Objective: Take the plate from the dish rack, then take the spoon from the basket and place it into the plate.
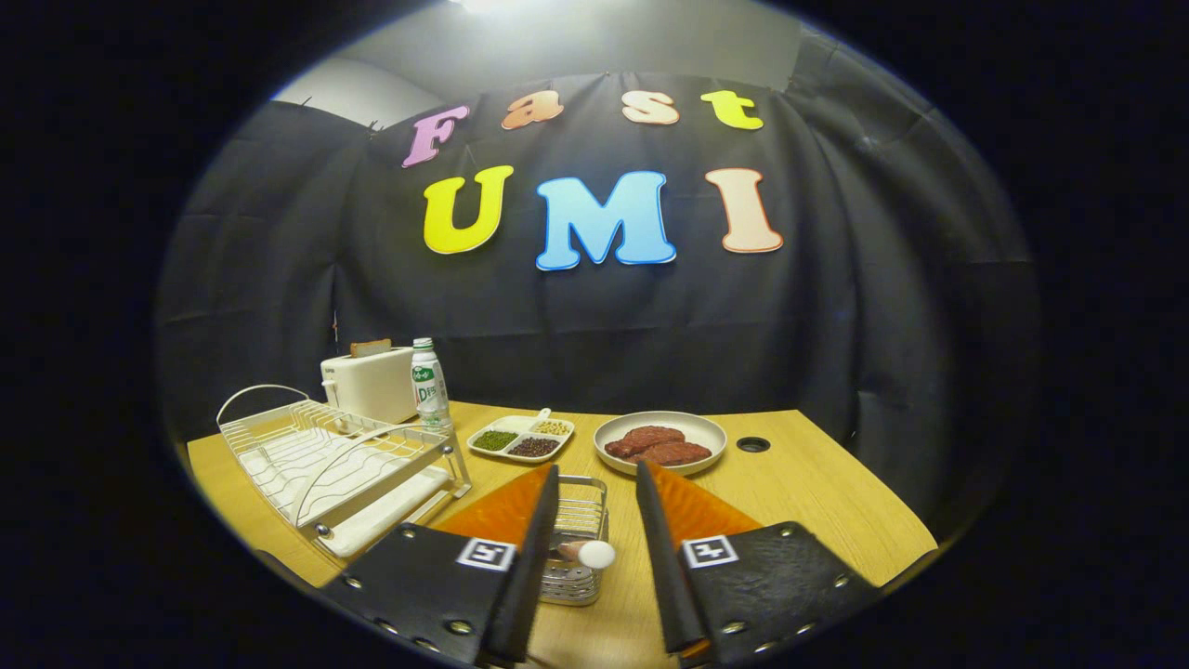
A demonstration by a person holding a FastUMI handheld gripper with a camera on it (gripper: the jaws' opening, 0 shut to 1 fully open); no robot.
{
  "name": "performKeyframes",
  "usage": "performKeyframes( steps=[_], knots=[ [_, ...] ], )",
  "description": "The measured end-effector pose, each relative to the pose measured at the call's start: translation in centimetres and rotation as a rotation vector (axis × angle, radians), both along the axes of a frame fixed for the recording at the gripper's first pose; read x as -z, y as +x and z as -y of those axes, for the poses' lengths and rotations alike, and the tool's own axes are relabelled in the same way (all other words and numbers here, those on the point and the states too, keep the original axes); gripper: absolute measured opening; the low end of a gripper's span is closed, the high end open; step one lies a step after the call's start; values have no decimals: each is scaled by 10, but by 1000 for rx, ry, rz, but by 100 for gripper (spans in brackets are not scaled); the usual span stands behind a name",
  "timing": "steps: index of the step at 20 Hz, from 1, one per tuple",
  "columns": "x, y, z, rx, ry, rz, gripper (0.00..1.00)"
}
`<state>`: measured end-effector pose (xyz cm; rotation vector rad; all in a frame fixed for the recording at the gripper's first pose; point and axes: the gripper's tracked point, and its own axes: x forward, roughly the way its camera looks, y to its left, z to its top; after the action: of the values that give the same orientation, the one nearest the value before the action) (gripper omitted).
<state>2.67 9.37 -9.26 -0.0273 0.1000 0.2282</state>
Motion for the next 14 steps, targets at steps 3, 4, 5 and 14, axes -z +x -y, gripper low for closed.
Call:
performKeyframes(
  steps=[3,4,5,14],
  knots=[
    [-8,-3,-11,-20,4,-22,11],
    [-13,-5,-9,-8,-12,-17,11],
    [-23,-6,-8,2,-18,-2,6],
    [-112,-41,-13,7,-74,44,6]
  ],
)
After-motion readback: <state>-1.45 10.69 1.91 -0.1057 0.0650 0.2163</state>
